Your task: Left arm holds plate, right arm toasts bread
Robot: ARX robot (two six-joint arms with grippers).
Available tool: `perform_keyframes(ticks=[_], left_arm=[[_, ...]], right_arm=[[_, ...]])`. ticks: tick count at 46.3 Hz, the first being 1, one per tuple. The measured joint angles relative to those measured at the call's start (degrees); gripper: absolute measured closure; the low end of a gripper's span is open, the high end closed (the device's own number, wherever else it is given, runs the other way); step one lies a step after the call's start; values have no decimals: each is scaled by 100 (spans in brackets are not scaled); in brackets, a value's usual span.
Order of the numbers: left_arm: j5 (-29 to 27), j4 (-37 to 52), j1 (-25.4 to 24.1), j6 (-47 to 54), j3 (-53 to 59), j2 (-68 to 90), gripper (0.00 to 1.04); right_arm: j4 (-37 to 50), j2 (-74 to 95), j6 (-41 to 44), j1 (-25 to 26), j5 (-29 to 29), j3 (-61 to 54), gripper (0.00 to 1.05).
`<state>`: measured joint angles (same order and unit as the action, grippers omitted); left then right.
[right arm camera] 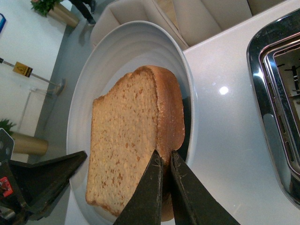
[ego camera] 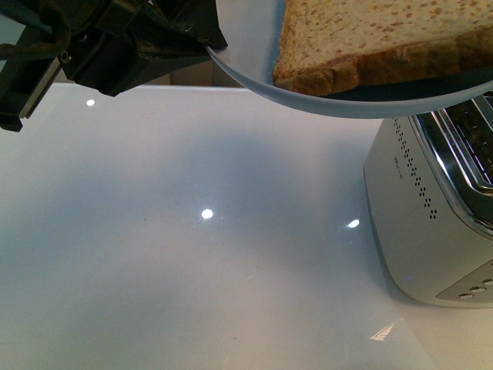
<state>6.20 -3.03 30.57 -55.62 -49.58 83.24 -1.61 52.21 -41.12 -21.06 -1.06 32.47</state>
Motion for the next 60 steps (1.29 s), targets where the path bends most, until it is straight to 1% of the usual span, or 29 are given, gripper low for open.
perform_keyframes(ticks=[22, 29, 38, 44, 46, 50, 57, 60], left_arm=[[4, 0, 0, -2, 0, 0, 102], [4, 0, 0, -2, 0, 0, 102], [4, 0, 0, -4, 0, 0, 102], [4, 0, 0, -7, 0, 0, 102], [4, 0, 0, -7, 0, 0, 102], [2, 0, 0, -7, 0, 0, 102], [4, 0, 0, -7, 0, 0, 102], [4, 0, 0, -9, 0, 0, 102]], right_arm=[[-42, -114, 7, -4, -4, 2, 102], [-72, -223, 94, -44, 74, 59, 102], [-173, -490, 420, -61, 284, 431, 102], [-271, -675, 662, 37, 411, 748, 102], [-315, -754, 817, 122, 503, 909, 102], [-352, -879, 1281, 310, 870, 1178, 102], [-343, -925, 1976, 560, 1360, 1357, 102], [-273, -931, 2605, 682, 1751, 1370, 102]])
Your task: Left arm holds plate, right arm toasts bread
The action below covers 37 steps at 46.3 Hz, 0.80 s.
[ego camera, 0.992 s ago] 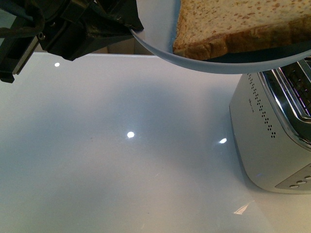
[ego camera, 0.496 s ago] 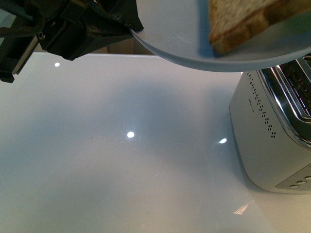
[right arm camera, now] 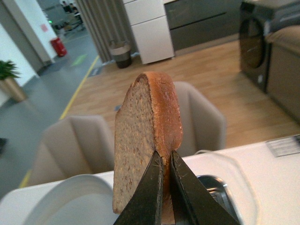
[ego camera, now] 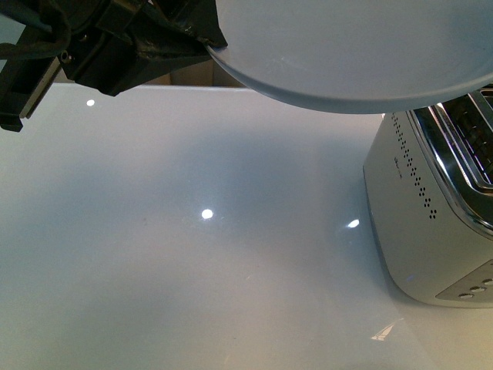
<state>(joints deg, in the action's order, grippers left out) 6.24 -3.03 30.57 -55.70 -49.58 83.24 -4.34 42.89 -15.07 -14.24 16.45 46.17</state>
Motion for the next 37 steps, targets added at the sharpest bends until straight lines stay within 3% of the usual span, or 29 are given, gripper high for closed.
perform_keyframes(ticks=[8, 11, 16, 21, 37], left_arm=[[0, 0, 0, -2, 0, 0, 102], [0, 0, 0, -4, 0, 0, 102], [11, 0, 0, -7, 0, 0, 102], [11, 0, 0, -9, 0, 0, 102], [9, 0, 0, -9, 0, 0, 102]], right_arm=[[232, 87, 1134, 234, 516, -363, 102], [-24, 188, 1080, 319, 190, -529, 102], [503, 313, 1497, 133, 680, -1054, 102], [669, 420, 1696, -59, 824, -1329, 102], [1233, 1307, 1899, -63, 839, -1805, 102]])
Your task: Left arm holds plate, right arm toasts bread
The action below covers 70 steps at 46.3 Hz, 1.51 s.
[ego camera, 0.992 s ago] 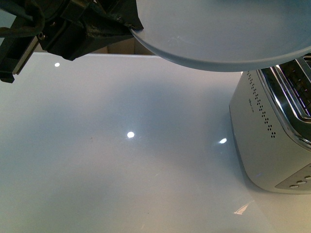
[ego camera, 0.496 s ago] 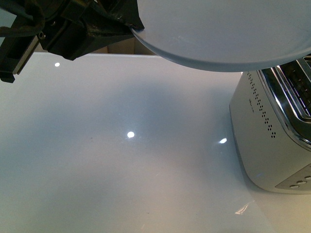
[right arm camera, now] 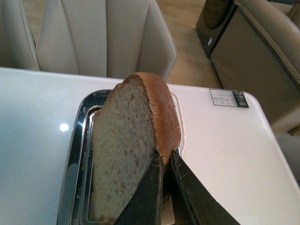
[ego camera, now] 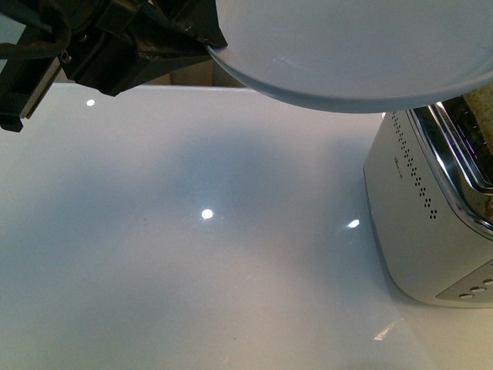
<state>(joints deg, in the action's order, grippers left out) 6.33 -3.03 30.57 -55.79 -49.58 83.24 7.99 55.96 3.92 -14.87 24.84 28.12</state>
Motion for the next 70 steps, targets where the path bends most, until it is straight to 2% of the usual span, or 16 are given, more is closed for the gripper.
perform_keyframes(ticks=[25, 60, 61, 64, 70], left_arm=[[2, 0, 0, 0, 0, 0, 102], [2, 0, 0, 0, 0, 0, 102], [2, 0, 0, 0, 0, 0, 102], [2, 0, 0, 0, 0, 0, 102], [2, 0, 0, 0, 0, 0, 102]], right_arm=[[361, 638, 116, 61, 33, -70, 102], [1040, 1836, 107, -146, 22, -219, 102], [1045, 1851, 101, -144, 2, -232, 101], [1064, 1871, 20, -122, -42, -269, 88], [1099, 1838, -72, -92, -70, -334, 69]])
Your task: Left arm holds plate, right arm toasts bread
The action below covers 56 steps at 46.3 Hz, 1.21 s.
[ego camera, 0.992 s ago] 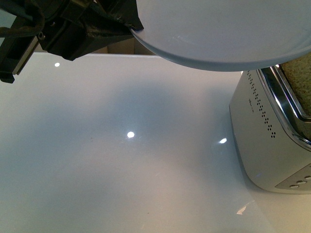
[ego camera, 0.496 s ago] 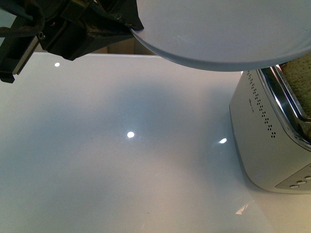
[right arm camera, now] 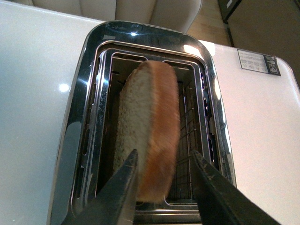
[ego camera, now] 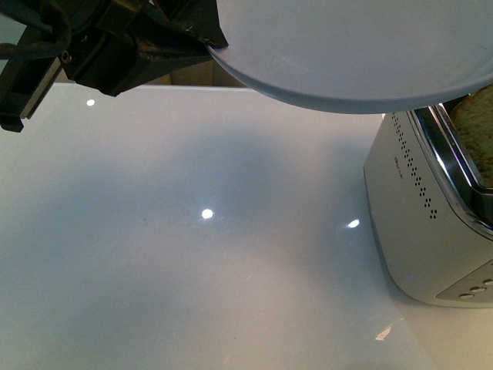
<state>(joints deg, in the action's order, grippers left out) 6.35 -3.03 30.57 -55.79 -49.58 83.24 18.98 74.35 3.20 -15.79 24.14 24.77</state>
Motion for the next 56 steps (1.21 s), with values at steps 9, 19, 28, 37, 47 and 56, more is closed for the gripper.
perform_keyframes(ticks=[9, 19, 28, 37, 47, 56], left_arm=[[0, 0, 0, 0, 0, 0, 102], [2, 0, 0, 0, 0, 0, 102], [0, 0, 0, 0, 0, 0, 102], [-15, 0, 2, -2, 0, 0, 102], [-2, 0, 4, -4, 0, -2, 102], [2, 0, 4, -2, 0, -2, 102]], right_arm=[[-33, -382, -85, 120, -7, -26, 38], [-260, -1738, -50, 282, -2, -114, 8], [-739, -3071, 11, 684, -188, -269, 9], [566, -3480, -212, 1161, -2105, -1058, 38], [584, -3954, -254, 1554, -2396, -1537, 71], [474, -4365, -256, 1561, -2400, -1812, 101]])
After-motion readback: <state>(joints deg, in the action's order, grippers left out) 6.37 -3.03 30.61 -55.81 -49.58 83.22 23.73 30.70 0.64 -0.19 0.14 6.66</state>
